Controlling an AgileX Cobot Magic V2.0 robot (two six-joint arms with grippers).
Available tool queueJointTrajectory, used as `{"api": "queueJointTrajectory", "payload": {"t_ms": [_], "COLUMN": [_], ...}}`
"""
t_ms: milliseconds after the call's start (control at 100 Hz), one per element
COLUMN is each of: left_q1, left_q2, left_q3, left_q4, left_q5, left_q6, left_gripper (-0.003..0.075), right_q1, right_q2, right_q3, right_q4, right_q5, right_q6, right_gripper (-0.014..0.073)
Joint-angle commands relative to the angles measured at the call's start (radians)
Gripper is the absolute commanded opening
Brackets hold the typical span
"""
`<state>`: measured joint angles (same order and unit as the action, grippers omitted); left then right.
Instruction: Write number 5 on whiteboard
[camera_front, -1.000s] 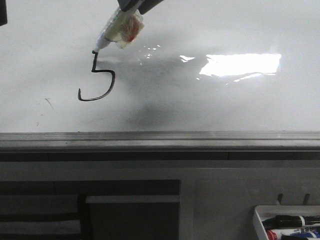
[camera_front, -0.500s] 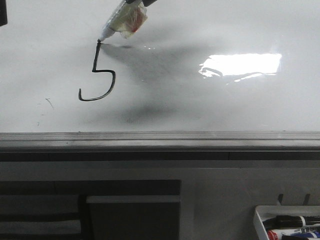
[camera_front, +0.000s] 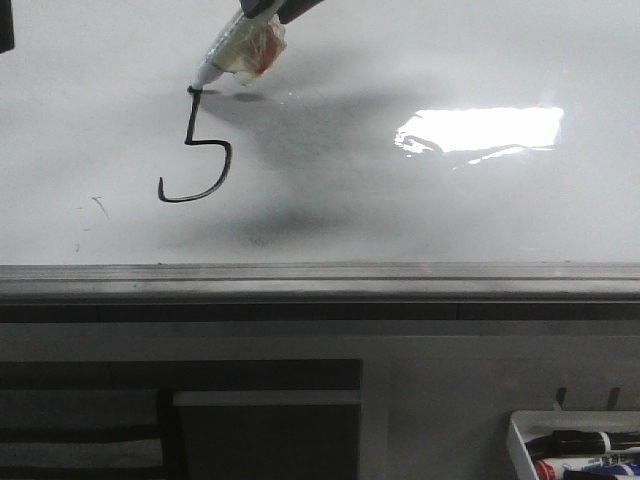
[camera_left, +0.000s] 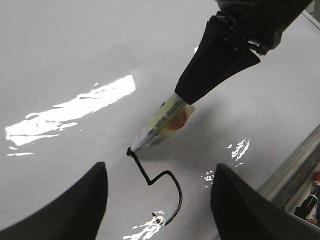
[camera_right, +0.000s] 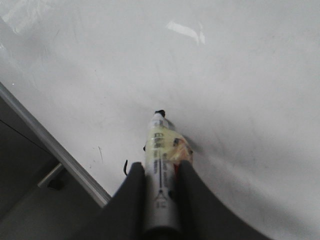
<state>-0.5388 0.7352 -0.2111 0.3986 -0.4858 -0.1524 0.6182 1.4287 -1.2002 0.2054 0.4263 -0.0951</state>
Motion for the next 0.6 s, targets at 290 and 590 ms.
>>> {"api": "queueJointTrajectory", "payload": {"t_ms": [290,590], "left_q1": [0.002,0.002], "left_q2": [-0.004,0.058], "left_q3": [-0.027,-0.027], "left_q4": [-0.016,0.151], "left_q5": [-0.070,-0.152], "left_q6": [-0.011,-0.011], "left_gripper": [0.0417,0.0417], "right_q1": [-0.128,-0.025], "right_q2": [-0.081,-0.114], "right_q3": [-0.031,-0.033], "right_q4": [-0.017,0.007], "right_q5": [0.078,0.086], "right_q6": [-0.010,-0.010], "right_gripper": [-0.0053,-0.0053]}}
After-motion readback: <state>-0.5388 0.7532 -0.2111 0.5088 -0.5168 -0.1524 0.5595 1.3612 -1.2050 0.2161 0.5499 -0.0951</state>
